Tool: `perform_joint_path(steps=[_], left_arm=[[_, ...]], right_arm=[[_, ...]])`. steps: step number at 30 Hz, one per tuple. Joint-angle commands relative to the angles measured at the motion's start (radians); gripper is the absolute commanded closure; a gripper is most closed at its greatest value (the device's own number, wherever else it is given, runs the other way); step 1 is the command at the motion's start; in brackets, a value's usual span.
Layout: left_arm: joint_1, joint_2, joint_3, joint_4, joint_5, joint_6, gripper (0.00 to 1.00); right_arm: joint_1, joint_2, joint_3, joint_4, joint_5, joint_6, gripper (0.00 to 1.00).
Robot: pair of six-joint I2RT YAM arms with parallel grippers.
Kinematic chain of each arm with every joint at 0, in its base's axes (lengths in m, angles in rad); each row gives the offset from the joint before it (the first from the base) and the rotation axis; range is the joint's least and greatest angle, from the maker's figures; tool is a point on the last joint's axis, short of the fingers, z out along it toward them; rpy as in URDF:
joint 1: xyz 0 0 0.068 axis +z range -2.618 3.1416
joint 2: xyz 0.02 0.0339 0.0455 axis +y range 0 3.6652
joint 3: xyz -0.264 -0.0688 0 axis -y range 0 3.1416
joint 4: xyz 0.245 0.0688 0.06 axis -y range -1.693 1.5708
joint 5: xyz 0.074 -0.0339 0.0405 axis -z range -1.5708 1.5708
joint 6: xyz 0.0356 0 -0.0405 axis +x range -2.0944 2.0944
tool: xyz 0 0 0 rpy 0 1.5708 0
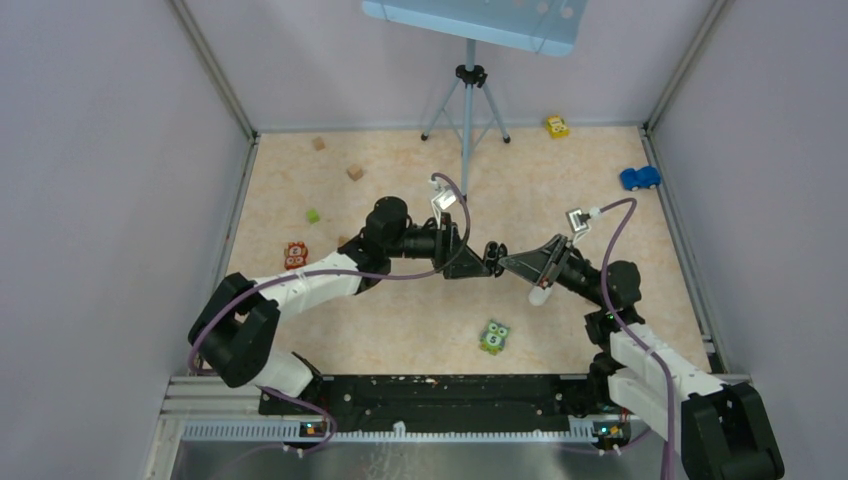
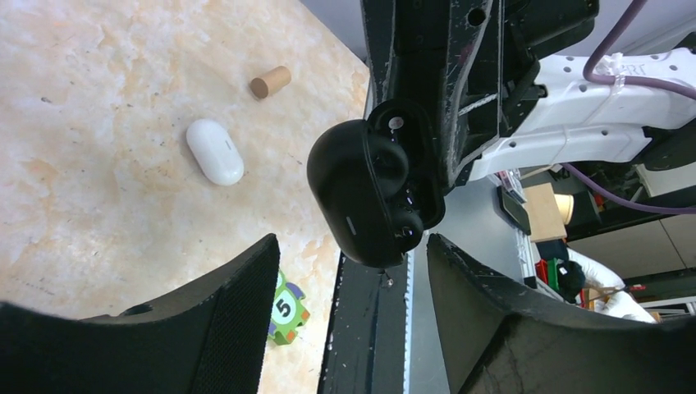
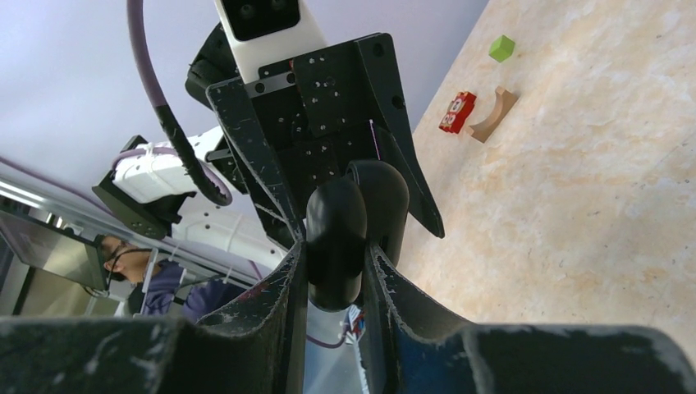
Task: Insert the wireless bluetooth earbuds into the charging case
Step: Place the charging case with the earbuds at the center of the board.
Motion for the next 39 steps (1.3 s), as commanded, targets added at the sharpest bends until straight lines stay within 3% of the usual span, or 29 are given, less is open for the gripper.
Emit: perform_joint_path(steps=[1,8,29,39], left_arm=[[-0.011,-0.007,-0.007,0.094,0.006,-0.03,0.31],[-0.019,0.007,0.0,0.093,-0.017,-0.039,0.39],[-0.019,-0.025,0.022,0.096,-0.14,-0.098,0.44],[-0.02,-0.002,0.017,0.182,-0.104,-0.185,0.63]], right_arm=[[0.01,-0.012,0.054,0.083,-0.014,0.015,1.0],[0.009,-0.023,0.057,0.097,-0.019,0.033,1.0],[0.026,-0.041,0.033,0.089,-0.038,0.03,1.0],[0.03,-0.053,0.023,0.088,-0.029,0.033,1.0]])
